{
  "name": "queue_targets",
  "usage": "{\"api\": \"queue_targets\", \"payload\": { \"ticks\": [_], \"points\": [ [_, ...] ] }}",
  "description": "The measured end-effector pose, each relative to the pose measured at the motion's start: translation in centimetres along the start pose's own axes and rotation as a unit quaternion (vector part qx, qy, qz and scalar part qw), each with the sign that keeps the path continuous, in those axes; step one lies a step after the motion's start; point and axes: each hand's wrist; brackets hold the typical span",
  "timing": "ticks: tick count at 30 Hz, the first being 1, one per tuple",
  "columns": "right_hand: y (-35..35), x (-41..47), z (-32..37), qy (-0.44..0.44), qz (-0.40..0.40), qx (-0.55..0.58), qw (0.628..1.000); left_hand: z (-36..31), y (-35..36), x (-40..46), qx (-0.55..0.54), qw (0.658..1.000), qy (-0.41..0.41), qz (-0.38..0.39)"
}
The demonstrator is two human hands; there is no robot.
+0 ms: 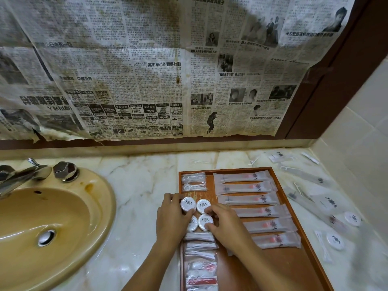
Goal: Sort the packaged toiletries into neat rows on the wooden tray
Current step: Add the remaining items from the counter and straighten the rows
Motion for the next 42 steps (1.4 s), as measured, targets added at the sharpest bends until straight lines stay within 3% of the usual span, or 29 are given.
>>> {"api": "queue_targets", "payload": {
  "ticks": [14,23,32,38,42],
  "points": [
    [-0.2,-0.6,0.1,-0.002,-0.036,0.016,0.999,-0.3,0.1,0.1,0.027,1.0,-0.005,0.005],
    [-0.2,-0.8,-0.1,0.009,-0.037,0.025,0.999,0.0,0.0,0.4,0.022,0.998,0.051,0.023],
    [-0.7,-1.5,-0.7,0.01,-0.051,0.038,0.998,-0.1,0.1,0.2,0.005,0.999,0.032,0.016],
    [-2.9,-3.2,-2.0,0.032,-0.098,0.052,0.993,-2.8,0.2,0.2,-0.01,0.999,0.045,-0.023],
    [-5.1,-4.2,-3.7,0.052,-0.13,0.051,0.989,-6.1,0.9,0.2,-0.019,0.997,0.075,-0.005]
  ]
}}
Point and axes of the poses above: each hand's wrist, its own x-axis towards the middle knuckle, its own y-axis out of the palm, z = x × y, and after that the axes turned 4 degrees about -x, right-handed
